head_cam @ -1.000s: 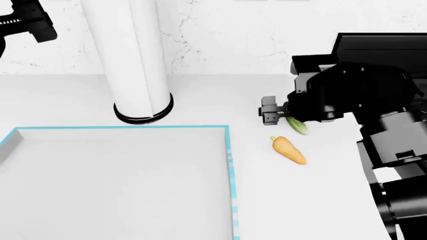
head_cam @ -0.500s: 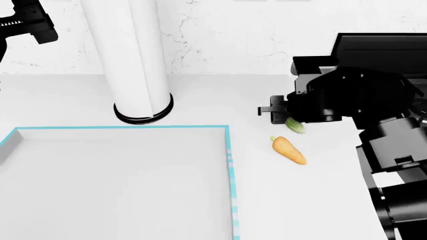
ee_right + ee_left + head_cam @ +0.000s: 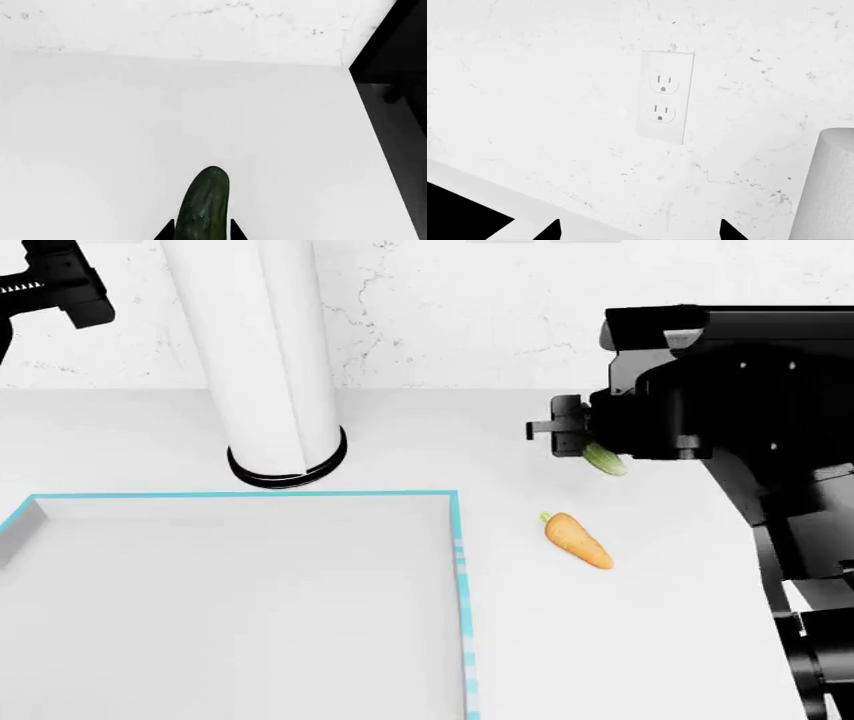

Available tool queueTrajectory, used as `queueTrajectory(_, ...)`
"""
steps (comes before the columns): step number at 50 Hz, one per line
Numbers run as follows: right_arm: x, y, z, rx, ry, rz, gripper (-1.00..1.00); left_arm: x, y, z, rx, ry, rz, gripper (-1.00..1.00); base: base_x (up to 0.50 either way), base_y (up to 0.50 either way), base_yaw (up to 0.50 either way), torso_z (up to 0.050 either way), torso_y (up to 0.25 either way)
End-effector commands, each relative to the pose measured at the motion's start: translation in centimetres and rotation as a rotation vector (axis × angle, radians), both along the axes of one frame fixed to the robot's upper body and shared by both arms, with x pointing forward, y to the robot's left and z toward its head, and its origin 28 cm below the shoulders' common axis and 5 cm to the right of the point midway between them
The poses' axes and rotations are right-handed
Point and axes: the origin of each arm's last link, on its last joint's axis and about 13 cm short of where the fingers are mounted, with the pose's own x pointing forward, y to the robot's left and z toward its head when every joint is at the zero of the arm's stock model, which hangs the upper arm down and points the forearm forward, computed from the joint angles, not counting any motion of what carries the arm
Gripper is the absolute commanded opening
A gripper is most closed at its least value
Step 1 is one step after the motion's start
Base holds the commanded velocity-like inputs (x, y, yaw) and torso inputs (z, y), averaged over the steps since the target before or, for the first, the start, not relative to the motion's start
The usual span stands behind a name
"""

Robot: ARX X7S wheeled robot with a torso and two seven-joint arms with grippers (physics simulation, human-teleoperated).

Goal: Place the two vegetables and bowl onto the tray for setting up a vegetable dip station.

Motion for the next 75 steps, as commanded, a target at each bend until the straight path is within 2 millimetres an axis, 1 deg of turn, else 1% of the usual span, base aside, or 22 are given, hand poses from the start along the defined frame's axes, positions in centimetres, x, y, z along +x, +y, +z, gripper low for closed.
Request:
queueTrajectory(1, -2.1, 0.6, 4.2, -0.005, -0.152, 0.087, -1.0, 0.0, 0.0, 0.0, -0.002, -0.001, 0.001, 1.0, 0.0, 0.0, 0.0, 0.0, 0.0)
queueTrajectory(2, -2.6, 0.8, 4.6, -0.027, -0.164, 0.111, -1.0, 0.0, 0.0, 0.0, -0.001, -0.003, 0.0, 1.0, 0.0, 0.0, 0.0, 0.0, 0.0)
queueTrajectory(5, -3.2, 1.1, 5.1, -0.048, -0.17, 0.137, -1.0, -0.1, 0.0, 0.0, -0.003, -0.004, 0.001, 1.0, 0.0, 0.0, 0.0, 0.0, 0.0)
queueTrajectory(9, -4.8, 2.2, 6.0, -0.07, -0.202, 0.235, -1.0, 0.0, 0.0, 0.0, 0.002, -0.003, 0.001, 1.0, 0.0, 0.0, 0.0, 0.0, 0.0)
queueTrajectory(12, -5.5, 2.7, 6.2, -0.093, -0.208, 0.256, -1.0, -0.1, -0.1, 0.1, 0.004, -0.004, -0.003, 1.0, 0.0, 0.0, 0.0, 0.0, 0.0)
queueTrajectory(15, -6.4, 3.2, 6.6, -0.104, -0.23, 0.312, -1.0, 0.1, -0.2, -0.1, 0.005, -0.001, -0.003, 1.0, 0.0, 0.0, 0.0, 0.0, 0.0)
queueTrajectory(21, -8.3, 4.3, 6.8, -0.101, -0.283, 0.399, -1.0, 0.0, -0.1, 0.3, 0.008, -0.009, -0.003, 1.0, 0.0, 0.0, 0.0, 0.0, 0.0)
queueTrajectory(27, -10.0, 5.3, 7.0, -0.078, -0.337, 0.489, -1.0, 0.1, -0.2, 0.1, 0.01, -0.005, -0.008, 1.0, 0.0, 0.0, 0.0, 0.0, 0.0)
queueTrajectory(33, -10.6, 5.8, 7.1, -0.074, -0.358, 0.523, -1.0, 0.2, 0.0, 0.0, 0.007, -0.003, -0.003, 1.0, 0.0, 0.0, 0.0, 0.0, 0.0)
queueTrajectory(39, -11.3, 6.8, 7.9, -0.064, -0.392, 0.571, -1.0, 0.0, -0.1, 0.2, 0.006, -0.005, -0.003, 1.0, 0.0, 0.0, 0.0, 0.0, 0.0)
queueTrajectory(46, -12.1, 8.8, 7.4, -0.081, -0.4, 0.671, -1.0, 0.2, 0.0, -0.1, 0.008, -0.001, -0.002, 1.0, 0.0, 0.0, 0.0, 0.0, 0.0)
queueTrajectory(53, -12.3, 10.1, 7.4, -0.068, -0.404, 0.739, -1.0, 0.2, 0.0, -0.2, 0.011, 0.002, -0.003, 1.0, 0.0, 0.0, 0.0, 0.0, 0.0)
queueTrajectory(57, -12.4, 11.0, 7.0, -0.049, -0.404, 0.777, -1.0, 0.1, 0.0, 0.0, 0.012, -0.002, -0.003, 1.0, 0.0, 0.0, 0.0, 0.0, 0.0)
queueTrajectory(62, -12.5, 12.2, 6.3, -0.03, -0.407, 0.838, -1.0, 0.2, 0.0, -0.3, 0.01, 0.004, -0.001, 1.0, 0.0, 0.0, 0.0, 0.0, 0.0)
queueTrajectory(67, -12.1, 12.9, 5.9, -0.004, -0.402, 0.872, -1.0, 0.2, 0.0, -0.2, 0.012, 0.004, -0.003, 1.0, 0.0, 0.0, 0.0, 0.0, 0.0)
queueTrajectory(75, -12.5, 14.0, 4.6, 0.016, -0.367, 0.939, -1.0, 0.2, 0.1, -0.4, 0.009, 0.005, 0.002, 1.0, 0.0, 0.0, 0.0, 0.0, 0.0)
